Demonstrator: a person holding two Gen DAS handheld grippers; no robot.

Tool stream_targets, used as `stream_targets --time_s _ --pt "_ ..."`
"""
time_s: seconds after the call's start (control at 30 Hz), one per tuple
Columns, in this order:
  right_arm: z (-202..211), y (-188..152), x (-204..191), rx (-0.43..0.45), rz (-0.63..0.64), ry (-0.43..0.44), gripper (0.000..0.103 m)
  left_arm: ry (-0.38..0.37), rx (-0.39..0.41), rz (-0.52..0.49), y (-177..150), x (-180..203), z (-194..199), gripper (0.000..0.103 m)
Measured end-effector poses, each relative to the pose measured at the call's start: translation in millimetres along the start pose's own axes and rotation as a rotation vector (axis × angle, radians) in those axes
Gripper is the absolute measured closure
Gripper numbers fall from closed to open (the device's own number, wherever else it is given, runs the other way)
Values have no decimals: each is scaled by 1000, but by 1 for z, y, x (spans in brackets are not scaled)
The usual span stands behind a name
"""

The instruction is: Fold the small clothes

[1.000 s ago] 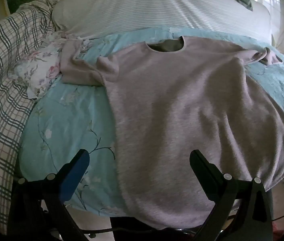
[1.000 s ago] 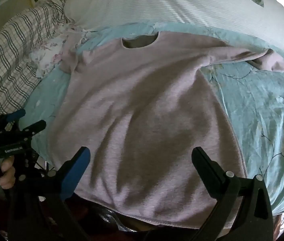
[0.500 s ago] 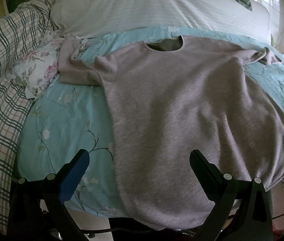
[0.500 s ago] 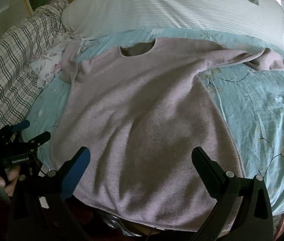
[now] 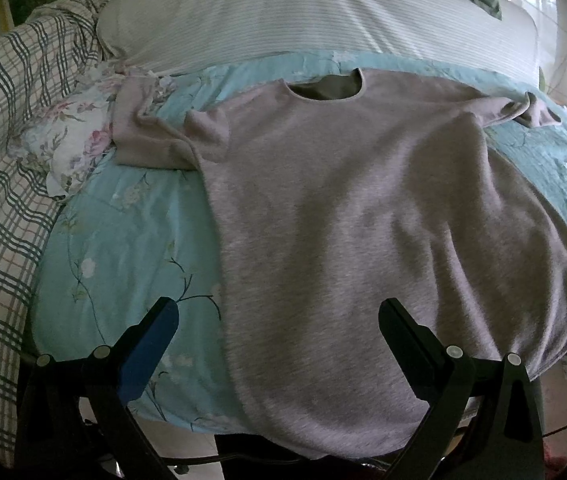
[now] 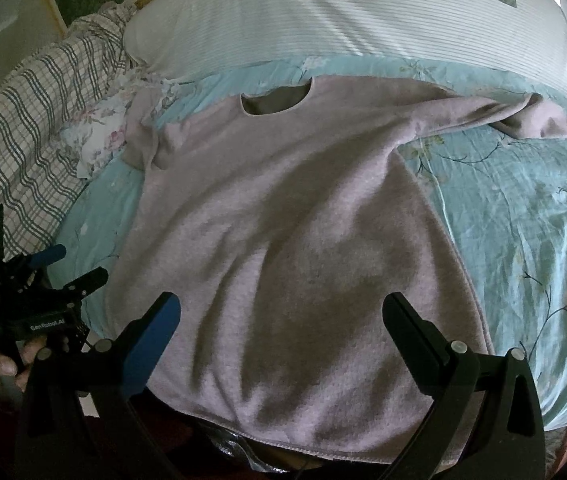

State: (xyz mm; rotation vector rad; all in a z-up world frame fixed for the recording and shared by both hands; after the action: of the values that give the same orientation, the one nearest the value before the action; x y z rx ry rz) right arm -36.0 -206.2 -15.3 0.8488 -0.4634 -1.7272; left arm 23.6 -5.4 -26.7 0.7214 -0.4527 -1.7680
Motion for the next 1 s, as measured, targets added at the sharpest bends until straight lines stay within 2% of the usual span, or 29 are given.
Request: stream_targets --time_s 0.13,0.17,0.27,0.5,0.6,0.8,0.87,1.0 --pt "-1 2 1 13 -10 12 2 20 32 -7 1 0 -1 3" --pt "-3 2 2 -7 -20 7 2 21 41 -6 1 0 0 3" --pt "-4 3 5 -7 -35 6 2 12 -3 -13 1 1 -4 3" --pt "-9 8 13 -20 -66 1 2 10 -19 -13 4 0 -12 3" --pt "-12 13 22 -12 -81 -2 2 48 -28 -39 6 -1 -15 3" --pt "-14 26 47 8 -185 36 2 41 -25 -30 11 -3 -23 3" --pt "-14 33 59 26 -209 23 2 24 -20 -6 15 -5 -28 3" --pt "-10 52 93 68 -270 -15 2 37 -30 7 22 -11 -37 3"
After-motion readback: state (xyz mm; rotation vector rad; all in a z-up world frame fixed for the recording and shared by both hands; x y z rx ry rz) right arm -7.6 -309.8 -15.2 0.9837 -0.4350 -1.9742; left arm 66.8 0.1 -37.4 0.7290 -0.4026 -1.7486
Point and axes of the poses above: each gripper's, at about its wrist camera, not at the fingertips, and z roughly against the way its jaws point, x to its right, y to its top, the point moved 3 cm from there along -z, roughly the way its jaws point, and after that the axes turned 4 degrees about y, right-handed, at the moved point
